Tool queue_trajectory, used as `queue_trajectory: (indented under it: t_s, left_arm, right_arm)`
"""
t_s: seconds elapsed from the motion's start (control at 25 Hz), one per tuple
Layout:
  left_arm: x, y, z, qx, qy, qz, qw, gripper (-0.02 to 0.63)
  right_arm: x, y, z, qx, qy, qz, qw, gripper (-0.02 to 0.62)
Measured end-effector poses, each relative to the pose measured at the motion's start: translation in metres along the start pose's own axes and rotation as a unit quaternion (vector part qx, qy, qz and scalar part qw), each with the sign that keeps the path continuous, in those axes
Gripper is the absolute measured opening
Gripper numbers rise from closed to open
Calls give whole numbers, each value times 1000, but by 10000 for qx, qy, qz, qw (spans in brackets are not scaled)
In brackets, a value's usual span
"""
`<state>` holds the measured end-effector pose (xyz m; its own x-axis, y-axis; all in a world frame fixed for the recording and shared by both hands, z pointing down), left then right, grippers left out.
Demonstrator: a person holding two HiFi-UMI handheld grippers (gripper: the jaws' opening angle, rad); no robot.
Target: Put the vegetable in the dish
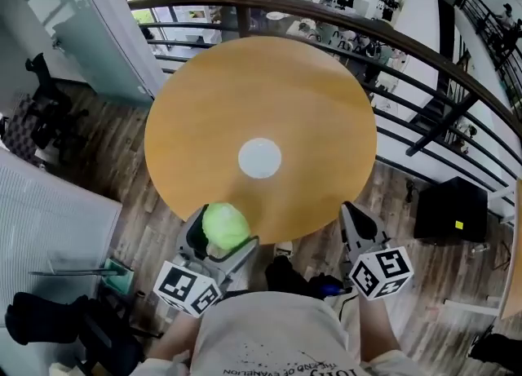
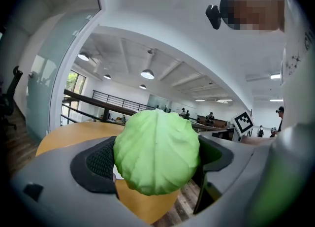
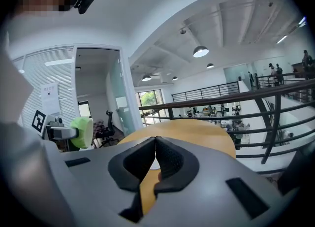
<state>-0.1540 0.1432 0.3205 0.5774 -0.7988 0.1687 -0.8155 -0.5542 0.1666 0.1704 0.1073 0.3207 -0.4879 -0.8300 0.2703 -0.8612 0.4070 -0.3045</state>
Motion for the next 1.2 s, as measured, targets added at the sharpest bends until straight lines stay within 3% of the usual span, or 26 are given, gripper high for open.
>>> queue_trajectory:
  t_s: [0.2, 0.44, 0.8, 1.2]
  left_arm:
    - [41, -1, 16, 184, -39, 211, 9996, 491]
    - [65, 15, 20, 144, 189, 287, 9993, 492]
    - [90, 47, 26, -73, 323, 103, 9994, 492]
    - [121, 93, 10, 18, 779, -41, 9970, 492]
  right_arm:
    - [29, -35, 25, -35, 70, 259, 9996, 25]
    - [61, -39, 36, -39, 151, 400, 9991, 25]
    - [88, -40, 38, 71, 199, 256, 9994, 25]
    - [130, -41, 26, 146, 487, 103, 9987, 25]
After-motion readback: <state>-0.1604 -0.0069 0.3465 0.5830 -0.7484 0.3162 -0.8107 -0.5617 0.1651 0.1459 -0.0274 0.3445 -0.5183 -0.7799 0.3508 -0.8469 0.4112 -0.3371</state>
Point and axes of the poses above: the fingertips, and each gripper's own axes: x forward along the fingers, y to its left, z out of its top, the point moved 10 cm from there along -x, backward along the fingers, and after that the axes turned 6 degrees about x, right-handed, at the moved point
